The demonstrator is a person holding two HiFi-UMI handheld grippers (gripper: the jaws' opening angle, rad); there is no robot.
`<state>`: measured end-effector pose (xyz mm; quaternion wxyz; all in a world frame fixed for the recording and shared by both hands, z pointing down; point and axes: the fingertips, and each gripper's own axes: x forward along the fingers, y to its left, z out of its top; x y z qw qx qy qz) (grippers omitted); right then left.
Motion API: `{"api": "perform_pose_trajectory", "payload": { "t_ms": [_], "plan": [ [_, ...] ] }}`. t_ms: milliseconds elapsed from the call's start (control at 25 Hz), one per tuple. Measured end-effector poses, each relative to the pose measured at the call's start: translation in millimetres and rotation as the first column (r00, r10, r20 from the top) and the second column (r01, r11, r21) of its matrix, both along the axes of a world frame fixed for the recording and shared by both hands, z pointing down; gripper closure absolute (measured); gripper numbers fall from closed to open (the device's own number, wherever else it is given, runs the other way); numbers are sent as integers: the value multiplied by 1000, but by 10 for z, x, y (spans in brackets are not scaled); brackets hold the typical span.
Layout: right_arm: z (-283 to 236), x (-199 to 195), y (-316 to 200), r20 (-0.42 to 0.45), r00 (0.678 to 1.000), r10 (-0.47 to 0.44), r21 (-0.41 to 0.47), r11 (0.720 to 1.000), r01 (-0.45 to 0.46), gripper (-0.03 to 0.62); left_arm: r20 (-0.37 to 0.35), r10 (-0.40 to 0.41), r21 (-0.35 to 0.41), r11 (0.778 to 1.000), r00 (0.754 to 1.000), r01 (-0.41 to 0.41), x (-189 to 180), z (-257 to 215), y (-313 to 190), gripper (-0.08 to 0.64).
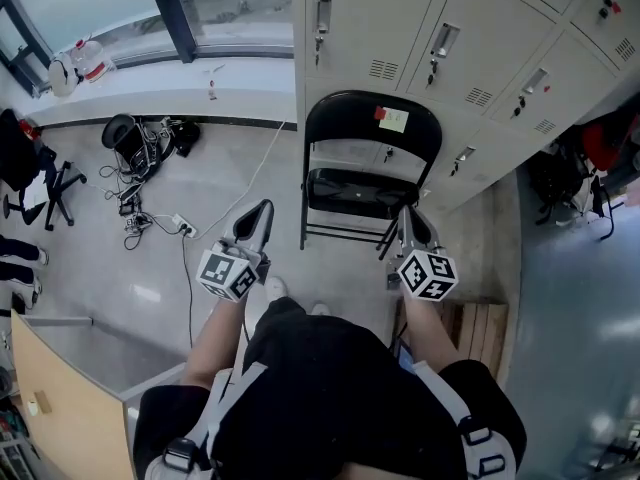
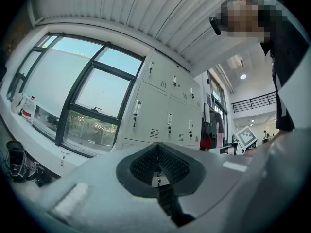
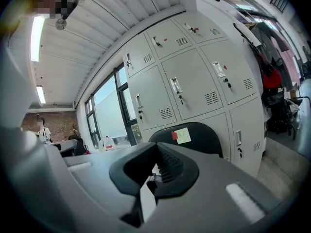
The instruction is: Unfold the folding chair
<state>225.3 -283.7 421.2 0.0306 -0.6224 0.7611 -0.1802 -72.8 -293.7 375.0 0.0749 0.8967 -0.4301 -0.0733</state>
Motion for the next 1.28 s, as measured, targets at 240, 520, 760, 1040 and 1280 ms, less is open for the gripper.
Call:
{"api": "perform_pose_trajectory", "payload": {
  "t_ms": [240, 520, 760, 1040, 1280],
  "plan": [
    [10, -9, -315, 1, 999, 47, -19, 999, -47, 588, -18, 38, -11, 999, 999, -39, 33, 114, -456, 560],
    [29, -24, -827, -3, 990, 138, -61, 989, -137, 588, 0, 140, 1, 990, 990, -140, 108, 86, -1190, 560],
    [151, -170, -1190, 4, 981, 195, -96, 976, -194, 588, 47, 220, -14, 976, 974, -219, 176, 192, -1725, 560],
    [377, -287, -1357, 15, 963, 269, -154, 952, -263, 588, 72, 342, -55, 939, 937, -339, 387, 388, -2125, 560],
    [638, -243, -1146, 21, 924, 382, -234, 900, -367, 588, 101, 427, -143, 900, 899, -411, 541, 766, -2561, 501]
  ]
}}
